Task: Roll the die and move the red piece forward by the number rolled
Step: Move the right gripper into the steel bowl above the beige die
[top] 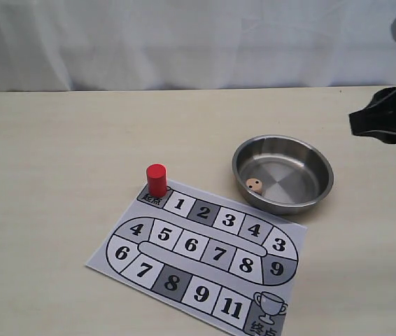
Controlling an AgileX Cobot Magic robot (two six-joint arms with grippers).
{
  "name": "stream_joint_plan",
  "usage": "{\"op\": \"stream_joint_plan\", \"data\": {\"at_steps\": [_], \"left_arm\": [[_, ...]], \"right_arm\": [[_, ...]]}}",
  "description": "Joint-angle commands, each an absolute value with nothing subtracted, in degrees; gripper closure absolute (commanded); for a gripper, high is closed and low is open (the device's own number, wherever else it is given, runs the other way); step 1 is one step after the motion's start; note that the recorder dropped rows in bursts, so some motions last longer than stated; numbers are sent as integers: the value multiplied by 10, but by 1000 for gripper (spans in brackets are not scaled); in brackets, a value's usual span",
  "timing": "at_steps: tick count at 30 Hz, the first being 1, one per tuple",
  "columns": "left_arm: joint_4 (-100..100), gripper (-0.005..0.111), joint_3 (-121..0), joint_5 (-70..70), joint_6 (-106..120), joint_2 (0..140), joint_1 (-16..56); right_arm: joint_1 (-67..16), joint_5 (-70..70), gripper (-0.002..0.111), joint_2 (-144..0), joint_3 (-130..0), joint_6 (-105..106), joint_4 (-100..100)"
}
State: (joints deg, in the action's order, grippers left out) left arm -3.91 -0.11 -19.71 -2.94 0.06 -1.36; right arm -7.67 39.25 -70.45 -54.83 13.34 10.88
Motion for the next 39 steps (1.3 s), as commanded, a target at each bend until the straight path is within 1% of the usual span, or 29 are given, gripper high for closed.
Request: {"op": "stream_joint_plan", "data": {"at_steps": [1, 4, 5, 7, 9, 10, 13, 15, 17, 22, 27, 34, 39], "left_arm": [[-39, 107, 0, -190, -33, 0, -14], [-39, 107, 0, -190, -33, 0, -14], [-39, 107, 0, -190, -33, 0, -14], [-39, 107, 0, -190, -33, 0, -14], [-39, 107, 0, -190, -33, 0, -14], [-39, 107, 0, -190, -33, 0, -14], [-39, 107, 0, -190, -33, 0, -14], [-39, 107, 0, -190, -33, 0, -14], [-39, 107, 0, -190, -33, 0, -14], [-39, 107, 0, -190, -33, 0, -14], [-39, 107, 0, -190, -33, 0, -14], [-39, 107, 0, -190, -33, 0, -14], [-39, 107, 0, -190, -33, 0, -14]], "right_arm": [[-95, 409, 67, -773, -590, 34, 115], [-95, 414, 67, -821, -611, -15, 154], [-95, 414, 65, -836, -615, -17, 170], [-95, 412, 57, -864, -623, -27, 207], [-95, 407, 45, -895, -631, -27, 244], [-95, 406, 43, -907, -636, -27, 258], [-95, 406, 45, -944, -653, -35, 287], [-95, 406, 50, -969, -668, -54, 295], [-95, 406, 53, -985, -680, -86, 295], [-95, 406, 53, -1018, -700, -182, 296], [-109, 402, 53, -1064, -723, -224, 293], [-118, 345, 53, -1118, -734, -253, 291], [-118, 337, 53, -1135, -734, -266, 291]]}}
